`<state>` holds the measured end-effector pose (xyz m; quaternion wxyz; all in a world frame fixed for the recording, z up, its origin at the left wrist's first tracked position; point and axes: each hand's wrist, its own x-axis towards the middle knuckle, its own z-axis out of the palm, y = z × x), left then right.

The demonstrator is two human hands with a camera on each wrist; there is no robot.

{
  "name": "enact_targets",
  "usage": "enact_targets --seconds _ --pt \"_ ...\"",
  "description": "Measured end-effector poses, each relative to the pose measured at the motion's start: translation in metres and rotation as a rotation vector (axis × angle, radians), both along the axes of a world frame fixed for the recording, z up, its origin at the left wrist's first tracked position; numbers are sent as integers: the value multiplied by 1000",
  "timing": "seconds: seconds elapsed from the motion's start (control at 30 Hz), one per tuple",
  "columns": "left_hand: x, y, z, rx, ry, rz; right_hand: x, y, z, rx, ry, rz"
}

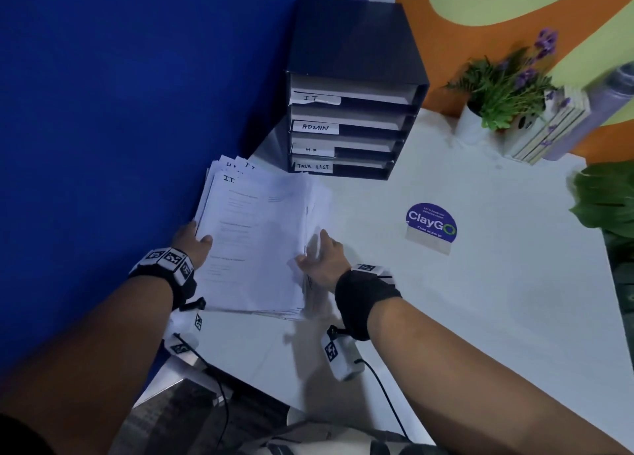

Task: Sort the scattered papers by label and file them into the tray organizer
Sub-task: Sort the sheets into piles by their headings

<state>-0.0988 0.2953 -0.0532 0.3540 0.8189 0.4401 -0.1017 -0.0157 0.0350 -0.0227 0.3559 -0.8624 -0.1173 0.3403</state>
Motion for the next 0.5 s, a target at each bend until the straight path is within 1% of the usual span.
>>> enact_targets --seconds 0.1,0.17,0.23,0.3,0.37,0.43,0.5 --pt "0 -2 -5 -73 -3 32 2 1 -6 15 44 -22" --pt "0 -6 -6 -99 -53 7 4 1 -12 -8 60 -38" --pt "1 -13 -8 -101 -90 -26 5 1 -16 -101 24 -51" --pt "4 -24 -8 -91 -73 -60 5 -1 -17 -199 -34 -84" --pt "10 -39 -9 -112 -66 -81 7 -8 -22 -255 -40 -94" --pt "15 -58 -11 -137 -98 -107 10 -24 -23 -291 -32 -114" --pt "19 -80 -13 -168 -117 -156 13 -49 -22 -326 -44 -172"
